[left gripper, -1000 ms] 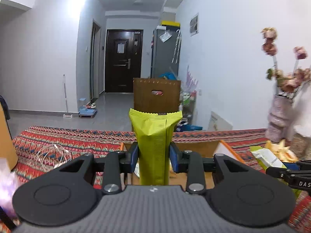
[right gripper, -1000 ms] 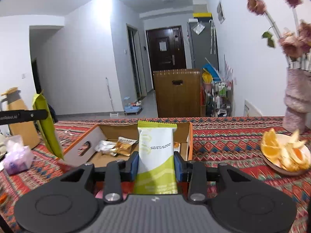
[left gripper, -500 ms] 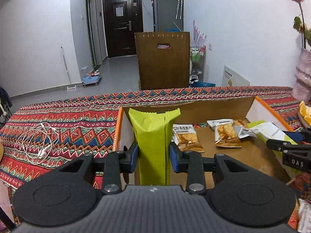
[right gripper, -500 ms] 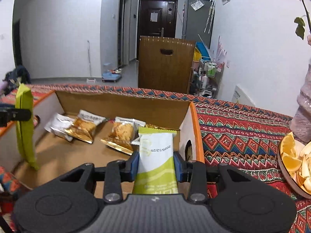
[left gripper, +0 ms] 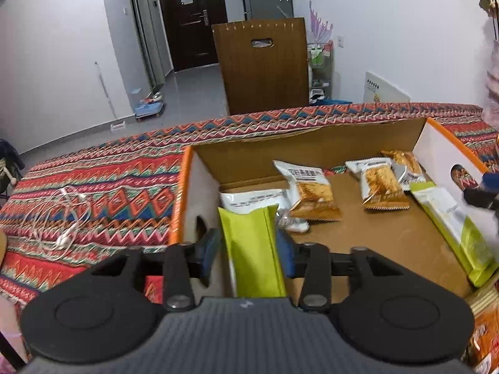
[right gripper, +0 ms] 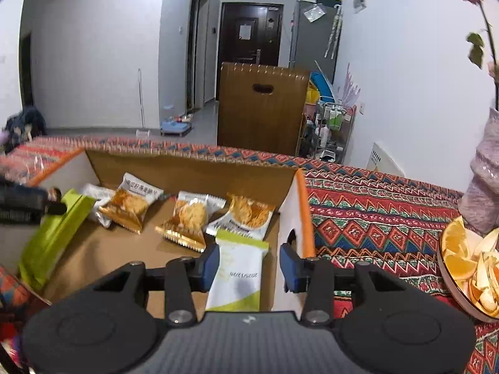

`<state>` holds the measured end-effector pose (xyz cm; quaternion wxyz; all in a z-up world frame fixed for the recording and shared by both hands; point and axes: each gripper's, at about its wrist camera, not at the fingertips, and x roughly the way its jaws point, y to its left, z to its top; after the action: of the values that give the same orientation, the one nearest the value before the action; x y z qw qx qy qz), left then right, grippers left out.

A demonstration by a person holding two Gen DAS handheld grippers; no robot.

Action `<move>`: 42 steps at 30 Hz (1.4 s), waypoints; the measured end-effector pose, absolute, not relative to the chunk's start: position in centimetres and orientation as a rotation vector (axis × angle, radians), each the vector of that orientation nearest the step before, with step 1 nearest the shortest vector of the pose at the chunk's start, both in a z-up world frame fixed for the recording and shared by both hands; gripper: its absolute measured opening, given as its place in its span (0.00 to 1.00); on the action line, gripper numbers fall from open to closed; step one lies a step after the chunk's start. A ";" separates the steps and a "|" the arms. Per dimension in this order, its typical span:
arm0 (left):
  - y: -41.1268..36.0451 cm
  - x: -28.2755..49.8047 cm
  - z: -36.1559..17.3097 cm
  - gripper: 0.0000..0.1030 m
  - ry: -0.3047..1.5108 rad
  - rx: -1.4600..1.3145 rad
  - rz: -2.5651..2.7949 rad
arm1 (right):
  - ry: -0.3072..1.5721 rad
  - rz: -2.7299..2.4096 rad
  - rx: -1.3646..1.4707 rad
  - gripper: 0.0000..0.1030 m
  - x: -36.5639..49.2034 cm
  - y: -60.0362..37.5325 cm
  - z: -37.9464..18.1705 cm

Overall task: Organize snacks
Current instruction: 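Lower the bars into the box and open both tools, then move both tools back to the remaining snack pile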

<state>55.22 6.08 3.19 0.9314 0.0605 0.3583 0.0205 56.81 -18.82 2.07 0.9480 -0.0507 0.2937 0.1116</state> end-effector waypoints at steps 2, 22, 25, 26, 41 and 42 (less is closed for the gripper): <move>6.7 54.7 3.7 0.54 0.748 0.101 0.045 | 0.590 0.236 -0.073 0.43 56.3 -19.5 3.0; 4.8 31.1 11.2 0.72 0.430 -0.022 -0.006 | 0.466 0.402 -0.025 0.80 37.8 -24.0 8.9; 4.0 27.0 10.7 0.75 0.393 -0.024 0.013 | 0.457 0.411 -0.022 0.82 34.3 -24.3 8.5; 3.9 25.6 10.4 0.76 0.383 -0.028 0.015 | 0.453 0.410 -0.028 0.82 33.1 -24.3 8.3; 2.2 13.9 4.1 0.91 0.483 -0.008 0.036 | 0.532 0.360 -0.012 0.94 19.8 -27.7 1.9; 2.1 13.9 3.9 0.91 0.488 -0.008 0.034 | 0.549 0.360 -0.016 0.94 19.4 -27.8 1.4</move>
<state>13.91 2.10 3.90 0.9702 -0.0037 0.2415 0.0169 19.36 -27.76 1.45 0.9466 -0.0077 0.2696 0.1768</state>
